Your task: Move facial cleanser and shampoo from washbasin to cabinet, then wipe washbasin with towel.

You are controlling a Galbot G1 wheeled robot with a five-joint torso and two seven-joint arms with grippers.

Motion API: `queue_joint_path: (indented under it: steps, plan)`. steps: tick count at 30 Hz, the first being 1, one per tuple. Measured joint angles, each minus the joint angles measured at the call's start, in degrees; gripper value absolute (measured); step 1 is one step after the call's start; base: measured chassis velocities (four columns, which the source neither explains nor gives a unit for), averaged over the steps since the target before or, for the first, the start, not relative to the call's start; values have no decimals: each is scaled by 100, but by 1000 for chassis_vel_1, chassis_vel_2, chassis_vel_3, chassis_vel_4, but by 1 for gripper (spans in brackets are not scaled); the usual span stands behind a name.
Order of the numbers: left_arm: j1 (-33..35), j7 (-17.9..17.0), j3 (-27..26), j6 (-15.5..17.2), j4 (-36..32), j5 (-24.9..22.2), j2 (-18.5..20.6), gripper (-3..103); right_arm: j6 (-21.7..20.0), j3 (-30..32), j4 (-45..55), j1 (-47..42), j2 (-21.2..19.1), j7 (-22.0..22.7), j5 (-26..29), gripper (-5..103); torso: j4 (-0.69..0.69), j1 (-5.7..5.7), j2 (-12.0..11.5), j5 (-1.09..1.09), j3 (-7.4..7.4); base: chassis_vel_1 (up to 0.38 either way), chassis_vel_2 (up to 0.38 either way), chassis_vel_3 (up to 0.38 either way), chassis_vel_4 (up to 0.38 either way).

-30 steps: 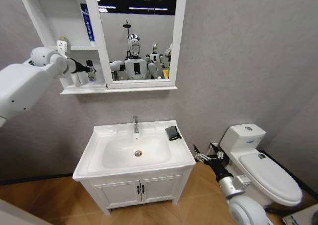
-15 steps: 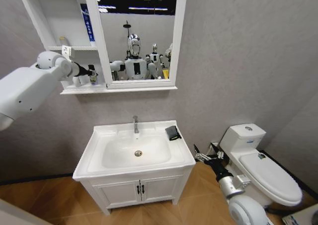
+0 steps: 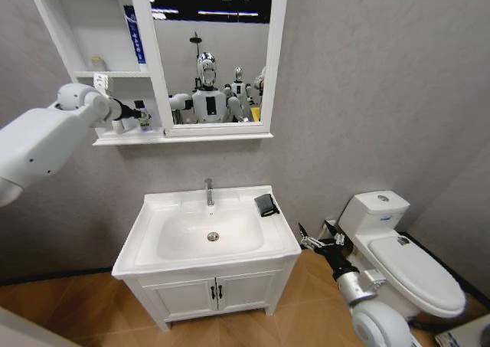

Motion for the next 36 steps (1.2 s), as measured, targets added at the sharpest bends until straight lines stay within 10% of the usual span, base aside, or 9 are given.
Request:
queue_joint_path:
  steps: [7, 16, 25, 33, 36]
  plan:
    - [323, -423, -320, 10, -798, -339, 427, 99, -16, 0, 74, -3, -21, 11, 5, 100, -1, 0, 0, 1, 0, 0, 0, 0, 0]
    - [1301, -583, -1004, -57, -2464, -289, 1423, 100, -19, -23, 141, -57, -17, 13, -18, 100, -2, 0, 0, 1, -1, 0, 0, 0, 0]
    - [2694, 89, -1532, -1036, -4764, 278, 3530, 100, 0, -1, 259, -155, 57, 8, -34, 100, 1, -1, 1, 0, -1, 0, 0, 0, 0]
    - [2287, 403, -880, -1999, -5559, 194, 5222, 100, 40, -106, 320, -113, 187, 15, -31, 100, -2, 0, 1, 1, -1, 0, 0, 0, 0]
    - [1277, 580, 378, -2228, -5754, 167, 6102, 100, 93, -85, 342, -176, 155, -14, -32, 100, 1, 0, 0, -5, 0, 0, 0, 0, 0]
